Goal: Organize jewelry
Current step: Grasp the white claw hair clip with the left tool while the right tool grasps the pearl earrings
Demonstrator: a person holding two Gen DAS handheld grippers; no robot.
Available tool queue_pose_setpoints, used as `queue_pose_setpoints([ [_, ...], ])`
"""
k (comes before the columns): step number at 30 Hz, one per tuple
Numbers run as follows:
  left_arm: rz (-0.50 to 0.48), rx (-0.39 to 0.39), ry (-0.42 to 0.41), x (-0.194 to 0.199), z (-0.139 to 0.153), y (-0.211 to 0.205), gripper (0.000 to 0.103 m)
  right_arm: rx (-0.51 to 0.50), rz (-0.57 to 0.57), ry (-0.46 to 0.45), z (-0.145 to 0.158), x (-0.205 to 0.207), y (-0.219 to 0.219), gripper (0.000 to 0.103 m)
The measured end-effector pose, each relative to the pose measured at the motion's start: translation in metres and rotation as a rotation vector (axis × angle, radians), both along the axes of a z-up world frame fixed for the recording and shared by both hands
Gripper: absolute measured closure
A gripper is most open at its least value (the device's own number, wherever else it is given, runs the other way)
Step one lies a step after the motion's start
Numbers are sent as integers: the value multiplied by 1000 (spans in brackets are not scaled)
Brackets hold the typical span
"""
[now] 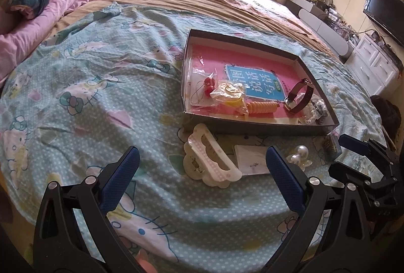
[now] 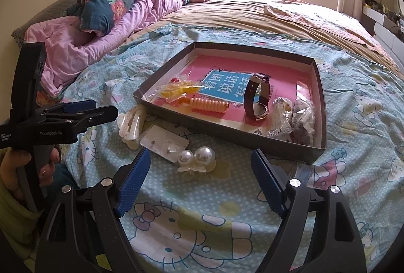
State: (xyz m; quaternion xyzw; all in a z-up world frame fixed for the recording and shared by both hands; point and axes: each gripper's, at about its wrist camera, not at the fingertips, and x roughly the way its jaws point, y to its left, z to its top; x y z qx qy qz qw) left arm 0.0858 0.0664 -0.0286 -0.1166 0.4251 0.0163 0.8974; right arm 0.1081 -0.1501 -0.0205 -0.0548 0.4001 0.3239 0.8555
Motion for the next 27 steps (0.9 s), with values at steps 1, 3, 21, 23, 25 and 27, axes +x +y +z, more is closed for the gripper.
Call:
queue_pose_setpoints([
  [1, 1, -8, 9, 1, -4, 1, 10, -6, 1, 5, -4, 1, 1, 23],
  [3, 5, -18, 25, 2, -9, 3, 10, -16, 1, 19, -10, 3, 3, 23],
  [21, 13, -93, 82, 12, -33, 11, 21, -57, 28, 92, -49, 18, 21, 42],
  [23, 9, -98, 83, 13, -34, 10, 29, -54, 27, 89, -50, 19, 21, 42],
  [25, 3, -102, 84, 15, -35, 8, 34, -52, 27, 89, -51, 20, 22, 43],
  [27, -1, -105, 87, 17, -37, 6, 36, -53, 25, 86, -51, 21, 22, 46],
])
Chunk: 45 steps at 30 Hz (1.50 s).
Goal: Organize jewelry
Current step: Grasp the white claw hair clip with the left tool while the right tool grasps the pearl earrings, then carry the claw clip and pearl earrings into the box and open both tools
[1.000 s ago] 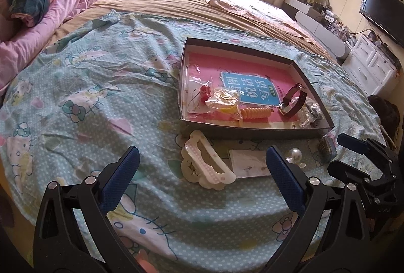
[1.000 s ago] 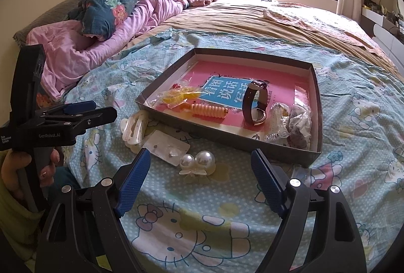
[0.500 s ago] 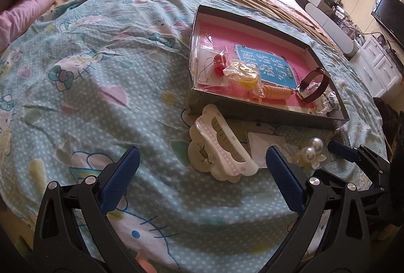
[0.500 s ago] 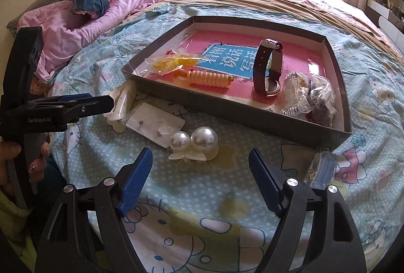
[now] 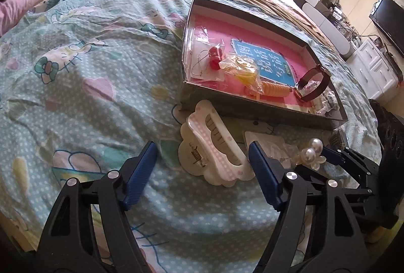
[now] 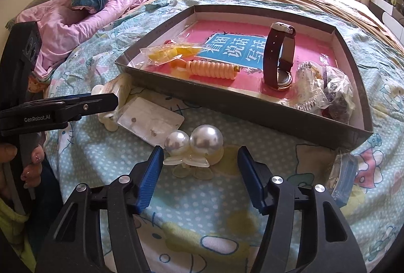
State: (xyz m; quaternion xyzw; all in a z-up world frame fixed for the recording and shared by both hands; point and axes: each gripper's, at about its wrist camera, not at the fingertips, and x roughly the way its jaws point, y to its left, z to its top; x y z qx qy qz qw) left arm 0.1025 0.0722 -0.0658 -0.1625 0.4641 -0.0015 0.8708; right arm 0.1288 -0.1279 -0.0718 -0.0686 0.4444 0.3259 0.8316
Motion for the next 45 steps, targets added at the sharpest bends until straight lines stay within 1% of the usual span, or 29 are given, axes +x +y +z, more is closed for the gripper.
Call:
queue_pose_setpoints([
  [3, -3, 3, 0, 3, -2, -4, 40, 6, 5, -2, -2, 2, 0, 52],
  [5, -4, 3, 0, 5, -3, -5, 43, 9, 13, -4, -3, 2, 1, 59],
  [6, -3, 1, -1, 5, -3, -5, 45, 9, 14, -7, -3, 1, 1, 60],
  [8, -4, -10, -4, 7, -4, -4, 53, 12, 14, -9, -2, 1, 1, 60],
  [9, -7, -17, -4, 9, -4, -5, 55, 15, 13, -9, -2, 1, 1, 60],
  [15, -11, -5, -12, 9, -3, -7, 56, 24, 3, -12, 0, -1, -4, 60],
  [19, -13, -11, -29, 4, 1, -7, 59, 27, -6, -15, 3, -3, -9, 60],
  [24, -25, -4, -60, -2, 11, -8, 62, 28, -17, -25, 10, -5, -15, 60],
  [29, -40, 30, -96, -8, 22, -14, 65, 36, -14, -45, 19, -10, -18, 60],
  [33, -47, 48, -126, -13, 31, -17, 65, 41, -5, -61, 27, -14, -17, 60],
  [45, -50, 68, -213, -26, 61, -21, 65, 72, 29, -110, 53, -27, -16, 60],
])
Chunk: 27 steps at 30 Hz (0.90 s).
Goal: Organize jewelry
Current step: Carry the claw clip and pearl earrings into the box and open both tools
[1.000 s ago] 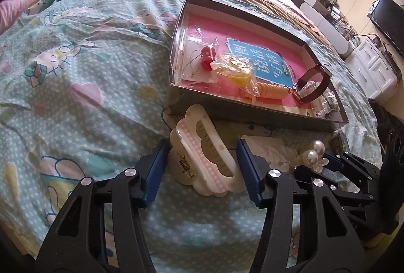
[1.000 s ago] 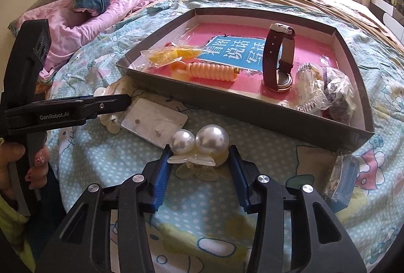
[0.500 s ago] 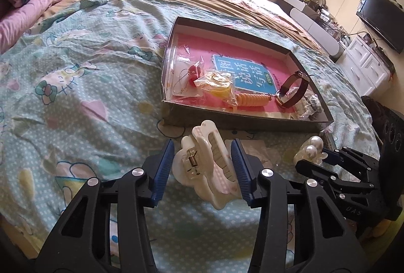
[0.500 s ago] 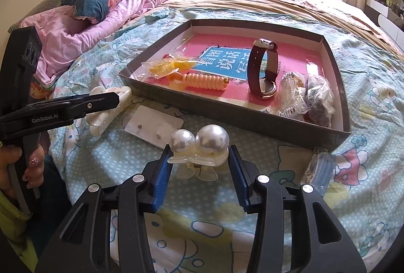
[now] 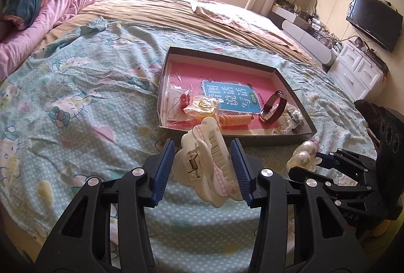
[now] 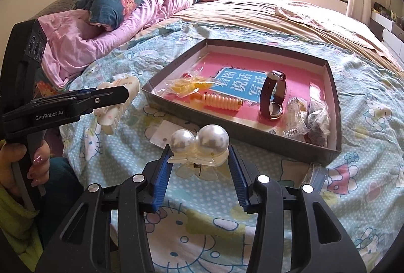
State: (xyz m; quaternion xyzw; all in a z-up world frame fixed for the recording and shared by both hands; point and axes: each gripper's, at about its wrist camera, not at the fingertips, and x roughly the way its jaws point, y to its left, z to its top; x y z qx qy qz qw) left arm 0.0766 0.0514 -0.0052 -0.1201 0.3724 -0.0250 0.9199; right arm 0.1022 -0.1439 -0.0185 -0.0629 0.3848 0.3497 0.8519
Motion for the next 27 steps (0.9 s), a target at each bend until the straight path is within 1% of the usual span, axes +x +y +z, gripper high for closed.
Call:
queue_pose_setpoints([
  [5, 2, -1, -24, -1, 9, -1, 65, 11, -9, -17, 8, 1, -4, 60],
  [11, -2, -5, -33, 3, 16, -4, 65, 17, -34, -41, 16, 7, -13, 60],
  [14, -10, -12, -31, 5, 16, -7, 65, 21, -53, -49, 19, 11, -19, 60],
  [27, -60, 4, -23, 27, 16, -32, 65, 33, -141, -85, 28, 30, -51, 60],
])
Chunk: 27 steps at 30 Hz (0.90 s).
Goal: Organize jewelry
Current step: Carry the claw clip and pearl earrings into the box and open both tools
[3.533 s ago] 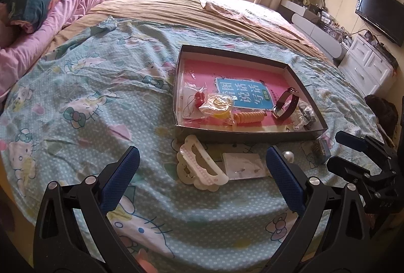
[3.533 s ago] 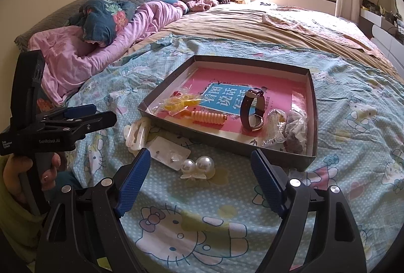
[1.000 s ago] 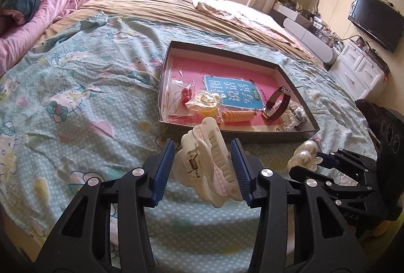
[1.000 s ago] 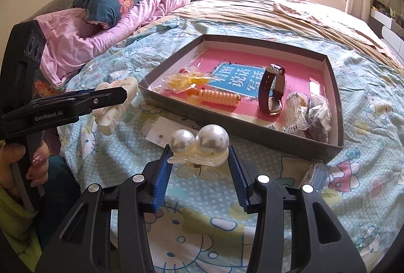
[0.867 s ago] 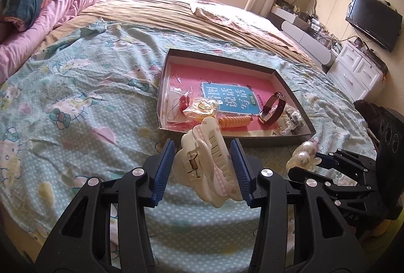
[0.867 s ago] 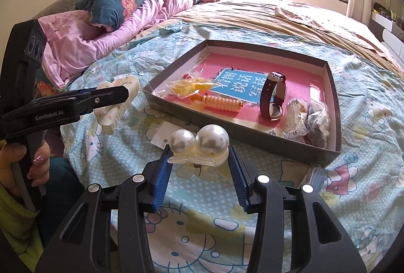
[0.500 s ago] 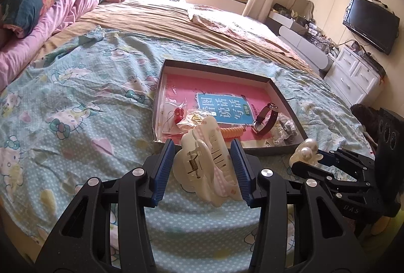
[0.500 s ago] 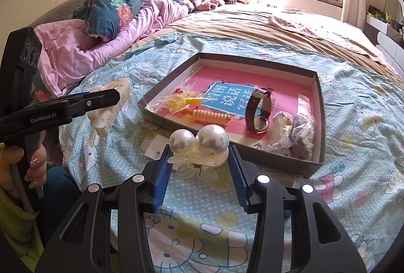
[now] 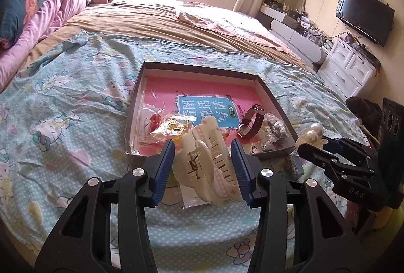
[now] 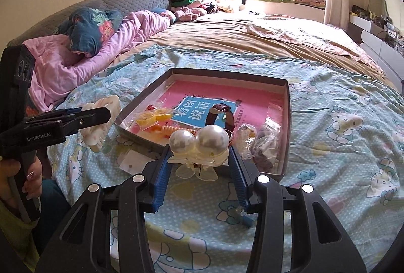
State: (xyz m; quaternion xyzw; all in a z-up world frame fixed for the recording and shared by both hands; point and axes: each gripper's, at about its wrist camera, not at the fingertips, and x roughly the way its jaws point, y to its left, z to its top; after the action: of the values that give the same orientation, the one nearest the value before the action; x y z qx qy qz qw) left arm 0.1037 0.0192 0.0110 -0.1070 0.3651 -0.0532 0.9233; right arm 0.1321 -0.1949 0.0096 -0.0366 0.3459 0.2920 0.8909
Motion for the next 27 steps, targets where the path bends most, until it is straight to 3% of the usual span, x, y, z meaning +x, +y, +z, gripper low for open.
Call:
queue_pose_setpoints([
  [9, -6, 19, 22, 36, -10, -11, 65, -24, -68, -9, -8, 27, -13, 60],
  [18, 6, 39, 83, 73, -35, -11, 65, -92, -76, 26, -38, 58, -1, 60],
  [27, 25, 37, 107, 83, -46, -6, 65, -112, -72, 25, -48, 69, 13, 55],
])
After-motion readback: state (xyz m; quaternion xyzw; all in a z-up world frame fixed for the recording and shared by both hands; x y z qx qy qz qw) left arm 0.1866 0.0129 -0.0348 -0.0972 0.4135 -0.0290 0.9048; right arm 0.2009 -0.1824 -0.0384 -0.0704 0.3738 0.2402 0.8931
